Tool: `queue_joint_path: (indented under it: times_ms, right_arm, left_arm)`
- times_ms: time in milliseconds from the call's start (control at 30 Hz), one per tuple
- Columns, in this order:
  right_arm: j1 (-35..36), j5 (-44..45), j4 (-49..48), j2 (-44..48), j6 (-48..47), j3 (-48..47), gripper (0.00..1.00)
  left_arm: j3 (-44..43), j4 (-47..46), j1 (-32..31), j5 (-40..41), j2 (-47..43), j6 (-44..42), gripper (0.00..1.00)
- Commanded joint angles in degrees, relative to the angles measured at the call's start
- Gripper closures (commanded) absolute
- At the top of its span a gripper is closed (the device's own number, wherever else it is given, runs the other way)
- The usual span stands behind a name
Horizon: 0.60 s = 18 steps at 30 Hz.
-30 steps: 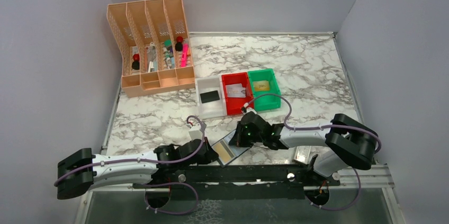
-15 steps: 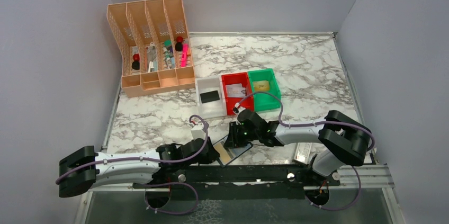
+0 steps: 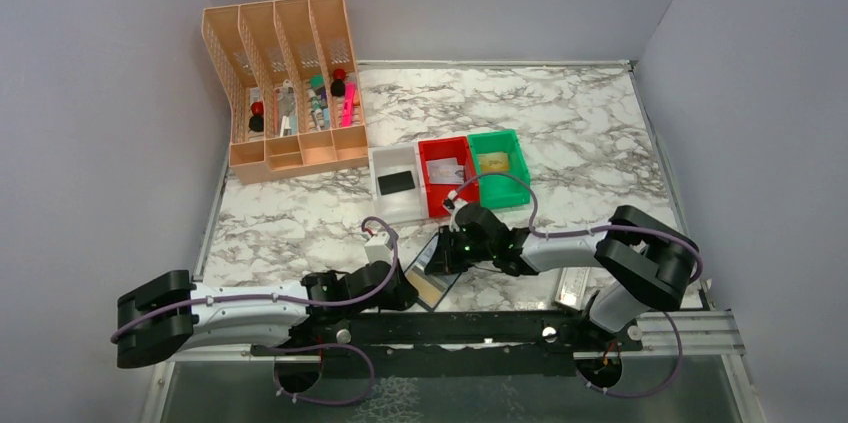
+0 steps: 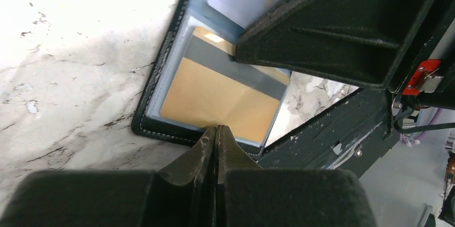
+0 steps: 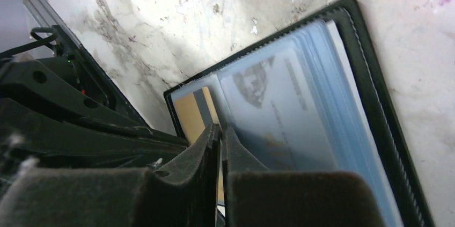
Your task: Take the credit cards out of the card holder
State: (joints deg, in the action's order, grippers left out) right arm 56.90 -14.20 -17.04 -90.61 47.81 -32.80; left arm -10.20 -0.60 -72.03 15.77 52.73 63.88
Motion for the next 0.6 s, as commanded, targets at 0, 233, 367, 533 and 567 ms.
queue_joint_path:
  times_ms: [0,233,367,533,567]
  right_arm:
    - [1.91,-10.46,-4.61,0.22,2.48,-0.52,0.95]
    - [0.78,-8.22,-0.68,4.39,0.94,0.14,0.99]
    - [-1.14,-7.43,1.36,6.72,0.08,0.83,0.99]
    - [-2.87,-7.43,2.92,8.19,-0.56,1.24,0.99]
    - [-3.14,-7.37,3.21,8.46,-0.69,1.36,0.99]
  left_arm:
    - [1.97,-0.20,-0.13,-1.10,2.28,0.35,0.95]
    - [2.46,2.04,-0.14,-0.24,0.41,0.71,0.97]
    - [2.84,3.85,-0.13,0.13,-1.52,0.98,0.98]
    - [3.43,5.49,-0.13,0.40,-3.80,1.33,1.00]
    - [3.50,5.83,-0.13,0.48,-4.16,1.35,1.00]
